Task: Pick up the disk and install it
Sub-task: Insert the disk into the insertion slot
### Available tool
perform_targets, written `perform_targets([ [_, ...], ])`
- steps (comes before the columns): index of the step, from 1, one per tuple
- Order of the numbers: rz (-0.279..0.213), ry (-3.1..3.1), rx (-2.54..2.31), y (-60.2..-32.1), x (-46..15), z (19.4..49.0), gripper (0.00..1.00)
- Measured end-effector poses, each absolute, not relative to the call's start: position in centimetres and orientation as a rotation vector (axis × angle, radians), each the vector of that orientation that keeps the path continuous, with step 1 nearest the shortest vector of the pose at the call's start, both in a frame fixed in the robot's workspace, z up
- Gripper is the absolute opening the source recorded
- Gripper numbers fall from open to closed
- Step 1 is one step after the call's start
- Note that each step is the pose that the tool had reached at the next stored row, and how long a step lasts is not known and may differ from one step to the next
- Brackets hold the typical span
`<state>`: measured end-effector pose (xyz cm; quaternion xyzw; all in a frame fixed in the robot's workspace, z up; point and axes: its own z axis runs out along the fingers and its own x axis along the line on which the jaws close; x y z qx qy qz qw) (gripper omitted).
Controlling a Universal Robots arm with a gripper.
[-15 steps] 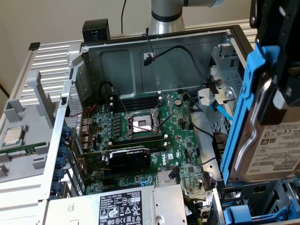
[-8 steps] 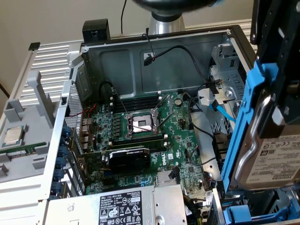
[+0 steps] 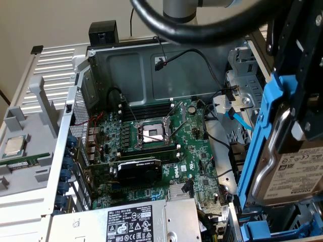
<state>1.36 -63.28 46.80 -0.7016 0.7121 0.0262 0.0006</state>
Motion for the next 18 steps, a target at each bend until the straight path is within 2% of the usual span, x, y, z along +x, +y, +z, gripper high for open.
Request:
perform_targets([
  [18,0.082,2.219,-2.221,-62.60,1.54,46.28,0.37],
])
